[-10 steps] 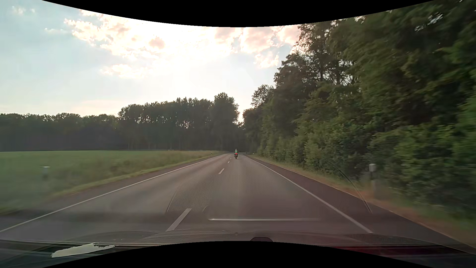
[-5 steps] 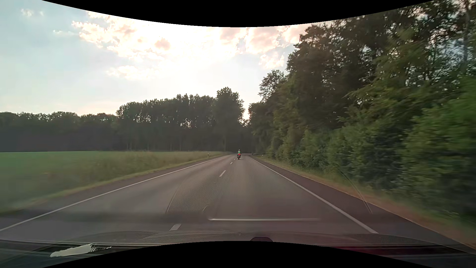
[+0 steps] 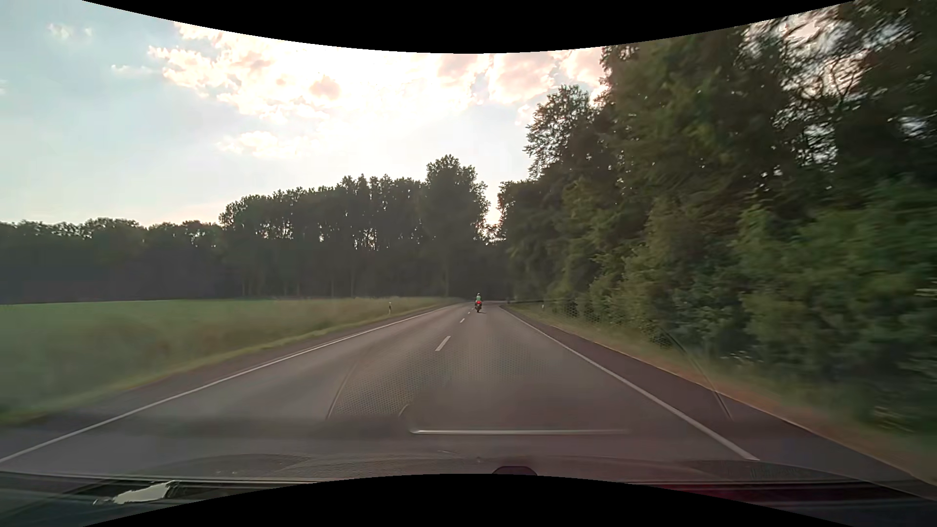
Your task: Follow the waypoints while adhering to traffic rules and regulations
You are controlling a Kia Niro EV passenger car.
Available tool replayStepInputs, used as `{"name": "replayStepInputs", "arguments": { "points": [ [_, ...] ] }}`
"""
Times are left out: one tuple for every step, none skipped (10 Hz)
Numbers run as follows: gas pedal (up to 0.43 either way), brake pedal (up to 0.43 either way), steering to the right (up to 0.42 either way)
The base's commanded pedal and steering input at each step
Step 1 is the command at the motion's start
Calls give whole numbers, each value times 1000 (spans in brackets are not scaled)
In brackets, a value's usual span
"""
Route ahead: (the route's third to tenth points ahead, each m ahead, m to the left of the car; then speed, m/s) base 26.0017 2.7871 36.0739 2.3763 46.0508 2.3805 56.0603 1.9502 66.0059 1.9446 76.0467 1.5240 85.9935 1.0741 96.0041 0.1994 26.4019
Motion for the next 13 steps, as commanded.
{"name": "replayStepInputs", "arguments": {
  "points": [
    [571,0,-5],
    [571,0,-2],
    [571,0,-2],
    [571,0,-1],
    [571,0,1],
    [571,0,2],
    [571,0,4],
    [571,0,4],
    [571,0,4],
    [571,0,4],
    [571,0,4],
    [571,0,4],
    [571,0,4]
  ]
}}
